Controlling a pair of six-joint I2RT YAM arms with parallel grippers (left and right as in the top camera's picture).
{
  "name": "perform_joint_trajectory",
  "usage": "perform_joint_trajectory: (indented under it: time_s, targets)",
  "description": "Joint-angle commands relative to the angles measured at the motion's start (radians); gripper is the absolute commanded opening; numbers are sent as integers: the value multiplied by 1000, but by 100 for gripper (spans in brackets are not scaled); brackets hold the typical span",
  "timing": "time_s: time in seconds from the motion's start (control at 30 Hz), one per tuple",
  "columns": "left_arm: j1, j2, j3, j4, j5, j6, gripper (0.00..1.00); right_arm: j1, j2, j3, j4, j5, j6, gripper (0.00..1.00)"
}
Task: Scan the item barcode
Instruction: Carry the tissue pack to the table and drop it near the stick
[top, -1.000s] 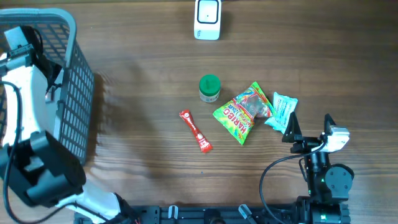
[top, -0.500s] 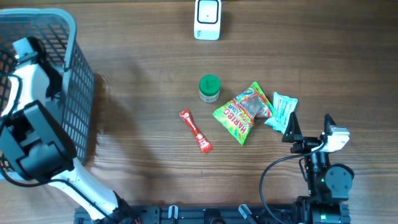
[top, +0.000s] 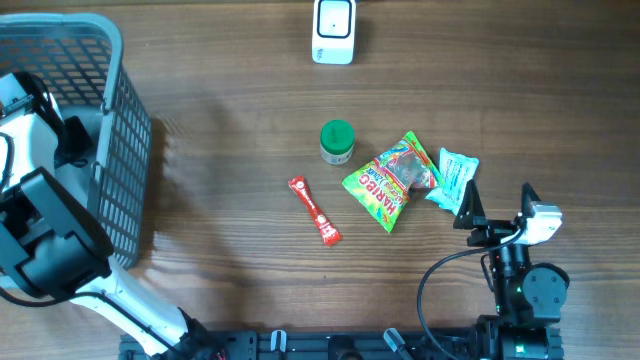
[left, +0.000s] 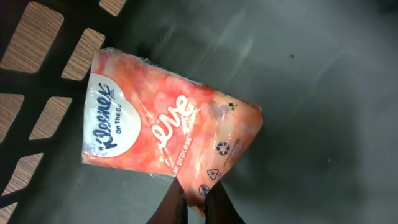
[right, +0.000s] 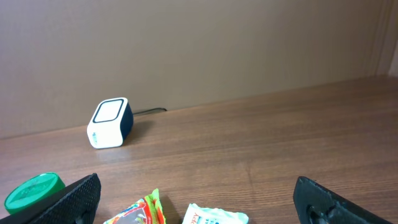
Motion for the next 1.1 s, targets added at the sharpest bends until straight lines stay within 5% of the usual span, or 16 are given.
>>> perform_joint_trajectory:
  time_s: [0.0,0.17,0.33,0.5,0.77,1.07]
  targets:
    - [5,-78,56,6,16,-53,4,2,-6,-1,2,6,7,100]
    - [5,-335,70,2,256,-208,4,2,-6,-1,2,6,7,100]
    - [-32,-587,70,-35,515,-233,4,2,-6,-1,2,6,7,100]
    - [-353,-809,70,-19,513,-182,4,2,-6,-1,2,6,7,100]
    - [-953,-584,-64,-267,373,-175,4,2,-6,-1,2,6,7,100]
    - [-1173,-362,-296,-221,354,-206,4,2,-6,-1,2,6,7,100]
